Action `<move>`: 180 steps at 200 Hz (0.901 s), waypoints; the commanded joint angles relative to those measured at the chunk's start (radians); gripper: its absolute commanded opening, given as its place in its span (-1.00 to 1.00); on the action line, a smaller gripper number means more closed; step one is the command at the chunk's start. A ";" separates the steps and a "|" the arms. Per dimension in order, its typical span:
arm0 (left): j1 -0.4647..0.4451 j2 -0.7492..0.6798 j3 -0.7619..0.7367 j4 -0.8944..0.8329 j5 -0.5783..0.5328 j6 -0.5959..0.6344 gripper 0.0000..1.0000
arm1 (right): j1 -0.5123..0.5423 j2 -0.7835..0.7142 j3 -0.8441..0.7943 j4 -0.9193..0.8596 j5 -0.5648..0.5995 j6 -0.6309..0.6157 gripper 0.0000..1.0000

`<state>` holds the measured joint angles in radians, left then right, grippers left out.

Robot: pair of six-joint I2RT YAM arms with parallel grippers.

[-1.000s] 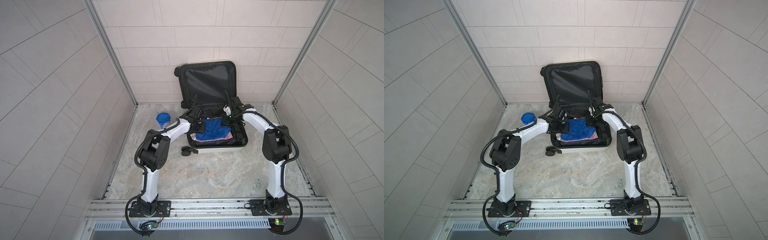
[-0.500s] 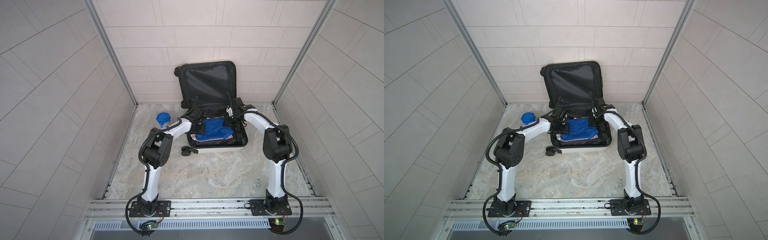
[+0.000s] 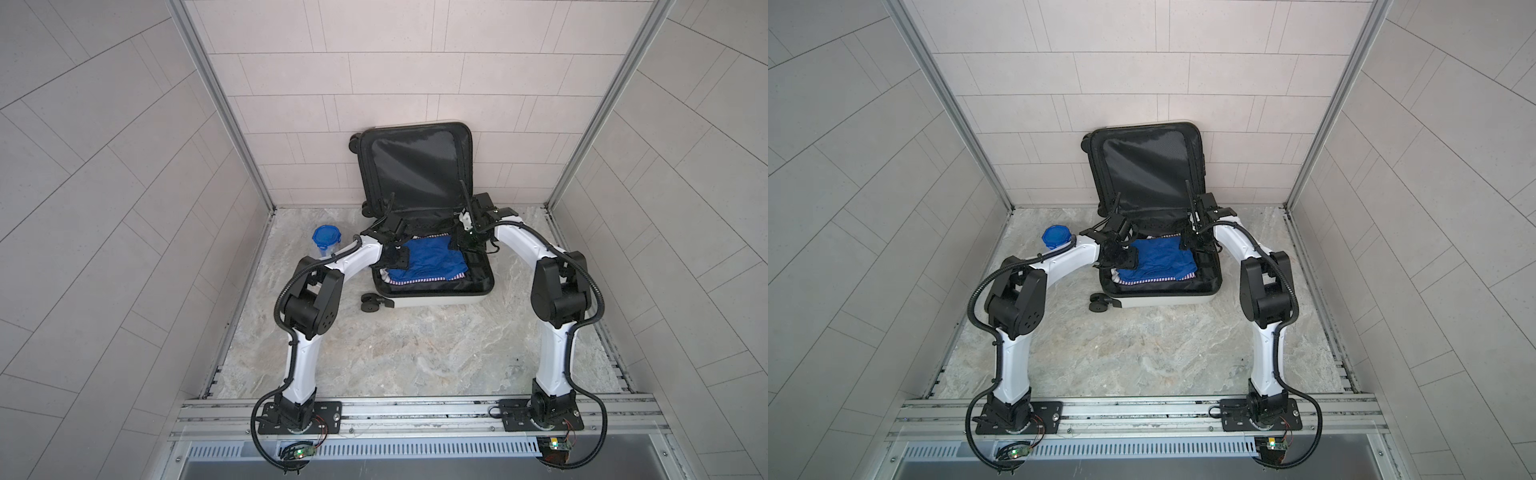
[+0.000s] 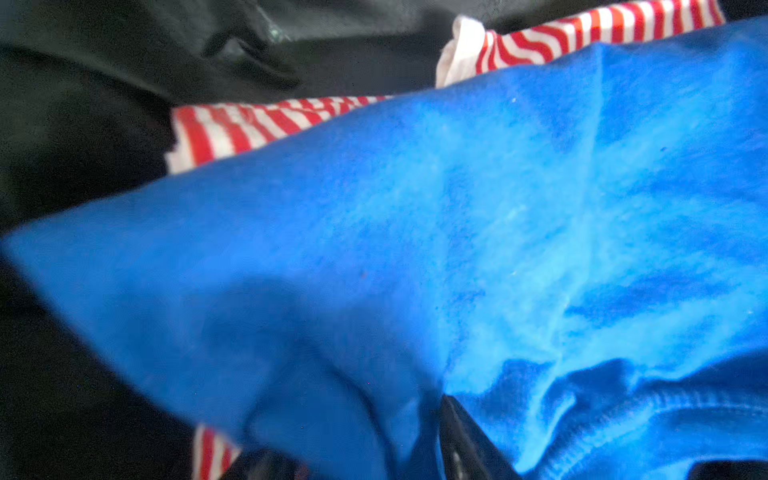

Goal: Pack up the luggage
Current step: 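Lower the blue cloth onto the striped bag and open both grippers, then move the left gripper above the blue-lidded container while the right gripper withdraws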

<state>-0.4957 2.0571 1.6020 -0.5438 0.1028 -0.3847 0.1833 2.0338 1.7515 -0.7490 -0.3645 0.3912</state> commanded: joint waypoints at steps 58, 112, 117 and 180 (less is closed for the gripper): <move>0.010 -0.197 0.017 -0.114 -0.102 0.018 0.26 | -0.015 -0.215 -0.031 -0.041 0.051 -0.026 0.36; 0.013 -0.410 -0.033 -0.160 -0.253 0.002 0.33 | 0.035 -0.407 -0.138 -0.032 0.056 -0.047 0.50; 0.013 -0.438 -0.049 -0.157 -0.285 0.001 0.35 | 0.046 -0.425 -0.149 -0.033 0.060 -0.052 0.51; 0.152 -0.651 -0.081 -0.282 -0.371 0.017 0.81 | 0.231 -0.586 -0.268 -0.061 0.177 -0.080 0.55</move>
<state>-0.4046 1.4349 1.5276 -0.7250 -0.2195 -0.3790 0.3573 1.4940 1.5112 -0.7753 -0.2630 0.3344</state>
